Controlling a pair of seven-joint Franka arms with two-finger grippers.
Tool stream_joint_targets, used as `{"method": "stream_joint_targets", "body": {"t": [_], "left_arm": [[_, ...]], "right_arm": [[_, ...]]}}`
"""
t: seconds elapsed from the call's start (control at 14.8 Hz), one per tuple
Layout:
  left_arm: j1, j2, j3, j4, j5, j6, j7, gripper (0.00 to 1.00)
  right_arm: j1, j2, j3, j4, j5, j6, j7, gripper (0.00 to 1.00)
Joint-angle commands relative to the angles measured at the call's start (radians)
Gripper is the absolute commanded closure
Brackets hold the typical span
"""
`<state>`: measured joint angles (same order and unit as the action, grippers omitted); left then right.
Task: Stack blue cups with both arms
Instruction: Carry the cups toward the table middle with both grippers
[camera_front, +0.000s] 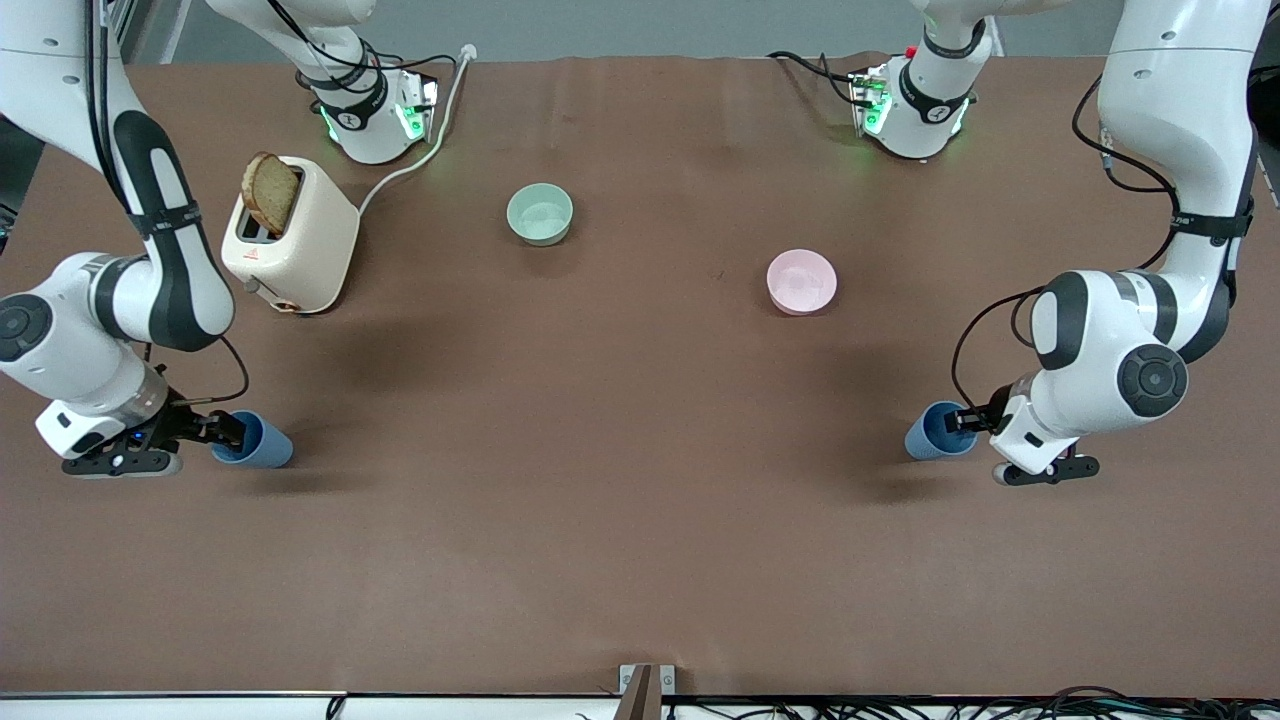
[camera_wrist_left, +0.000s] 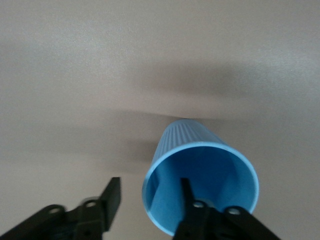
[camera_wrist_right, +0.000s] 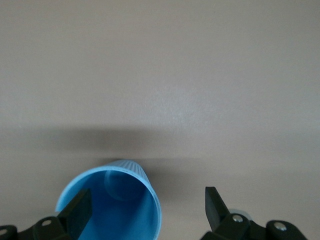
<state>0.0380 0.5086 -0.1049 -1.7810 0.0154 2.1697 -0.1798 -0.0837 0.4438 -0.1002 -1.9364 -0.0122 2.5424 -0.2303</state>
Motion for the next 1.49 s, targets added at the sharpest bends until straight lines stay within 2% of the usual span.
{"method": "stream_joint_targets", "body": {"t": [0.0, 0.14, 0.34, 0.47, 0.54, 0.61, 0.68, 0.74, 0.88, 1.01, 1.22, 1.42], "left_arm": [[0.002, 0.005, -0.001, 0.011, 0.014, 0.006, -0.056, 0.67], [-0.006, 0.008, -0.004, 0.011, 0.014, 0.007, -0.098, 0.81], [-0.021, 0.008, -0.007, 0.02, 0.014, 0.006, -0.164, 0.99], [-0.032, -0.001, -0.007, 0.035, 0.014, -0.002, -0.181, 1.0], [-0.033, -0.01, -0.009, 0.04, 0.014, -0.005, -0.182, 1.0], [-0.036, -0.033, -0.016, 0.047, 0.014, -0.011, -0.184, 1.0], [-0.046, -0.048, -0.028, 0.051, 0.014, -0.025, -0.193, 1.0], [-0.061, -0.062, -0.054, 0.07, 0.014, -0.063, -0.219, 1.0], [-0.096, -0.07, -0.105, 0.089, 0.014, -0.106, -0.303, 1.0], [-0.159, -0.065, -0.159, 0.091, 0.014, -0.103, -0.425, 1.0], [-0.32, -0.024, -0.162, 0.118, 0.015, -0.077, -0.643, 1.0], [-0.456, 0.017, -0.159, 0.13, 0.037, -0.001, -0.812, 1.0]], "right_arm": [[-0.016, -0.002, 0.005, -0.029, 0.006, 0.019, -0.04, 0.01], [-0.005, 0.01, 0.005, -0.035, 0.006, 0.016, -0.041, 0.08], [-0.01, 0.016, 0.005, -0.033, 0.006, 0.018, -0.044, 0.34], [-0.011, 0.024, 0.005, -0.032, 0.006, 0.019, -0.043, 0.57], [-0.011, 0.027, 0.005, -0.029, 0.006, 0.018, -0.04, 0.76], [-0.01, 0.027, 0.005, -0.027, 0.006, 0.015, -0.032, 0.89], [-0.008, 0.027, 0.005, -0.023, 0.006, 0.01, -0.034, 0.94], [-0.01, 0.027, 0.005, -0.018, 0.006, 0.006, -0.034, 0.98], [-0.008, 0.026, 0.005, 0.006, 0.006, -0.007, -0.03, 0.99], [-0.007, 0.024, 0.005, 0.054, 0.006, -0.092, -0.03, 0.99], [-0.007, 0.006, 0.007, 0.158, 0.015, -0.262, -0.03, 0.99], [0.01, -0.008, 0.017, 0.34, 0.026, -0.509, 0.056, 0.99]]}}
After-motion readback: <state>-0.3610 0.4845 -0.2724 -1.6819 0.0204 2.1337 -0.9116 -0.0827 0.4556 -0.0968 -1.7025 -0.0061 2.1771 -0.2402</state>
